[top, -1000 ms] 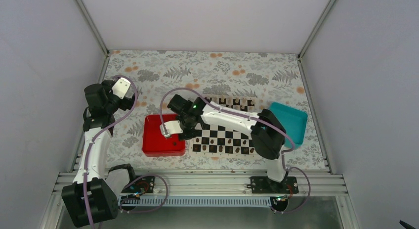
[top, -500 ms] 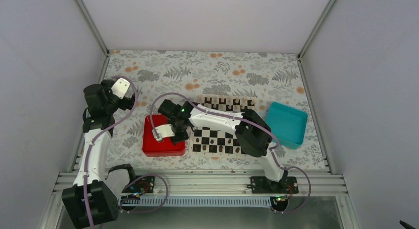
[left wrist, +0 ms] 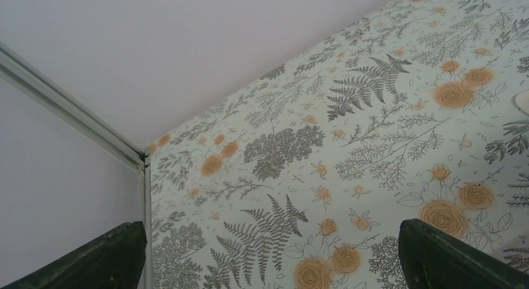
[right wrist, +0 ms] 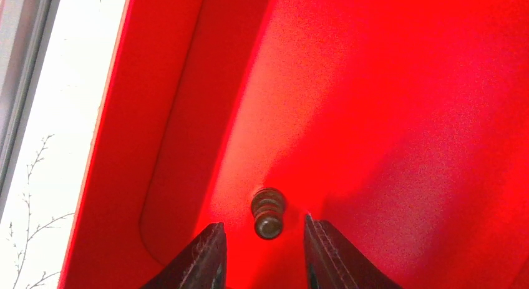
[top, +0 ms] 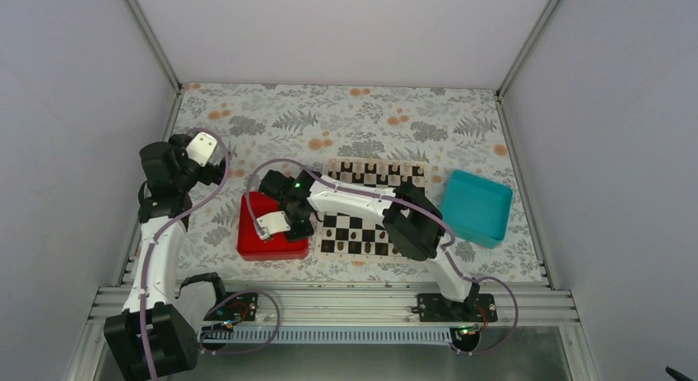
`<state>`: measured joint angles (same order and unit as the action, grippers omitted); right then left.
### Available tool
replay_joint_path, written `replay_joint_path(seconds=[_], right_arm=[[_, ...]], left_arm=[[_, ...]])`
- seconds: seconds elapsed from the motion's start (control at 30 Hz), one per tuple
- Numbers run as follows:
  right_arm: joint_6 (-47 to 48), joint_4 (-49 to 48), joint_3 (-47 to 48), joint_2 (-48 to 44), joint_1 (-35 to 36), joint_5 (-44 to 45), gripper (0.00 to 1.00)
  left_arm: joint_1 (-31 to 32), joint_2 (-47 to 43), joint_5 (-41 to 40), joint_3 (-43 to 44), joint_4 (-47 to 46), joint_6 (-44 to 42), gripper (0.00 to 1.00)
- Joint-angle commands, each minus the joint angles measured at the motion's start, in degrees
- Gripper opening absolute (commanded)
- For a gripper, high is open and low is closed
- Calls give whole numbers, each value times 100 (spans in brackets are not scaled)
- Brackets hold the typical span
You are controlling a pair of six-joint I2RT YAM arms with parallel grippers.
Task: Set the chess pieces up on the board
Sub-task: Pick up the chess piece from the storage box.
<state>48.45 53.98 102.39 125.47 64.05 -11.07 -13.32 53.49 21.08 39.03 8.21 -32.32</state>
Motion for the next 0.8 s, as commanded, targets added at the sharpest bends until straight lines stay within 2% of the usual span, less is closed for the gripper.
replay_joint_path(seconds=[0.0, 0.53, 0.67, 0.77], right_arm=[[87, 195, 129, 160, 115, 28, 34], [69, -80, 28, 336, 160, 128, 32], [50, -166, 22, 292, 160, 57, 14], [0, -166, 53, 243, 152, 87, 8]], left_arm=[[16, -99, 148, -54, -188, -54, 100], [14, -79, 168, -70, -187, -69, 100], [18, -93, 167, -77, -168, -65, 100], [14, -90, 177, -55, -162, -60, 100]])
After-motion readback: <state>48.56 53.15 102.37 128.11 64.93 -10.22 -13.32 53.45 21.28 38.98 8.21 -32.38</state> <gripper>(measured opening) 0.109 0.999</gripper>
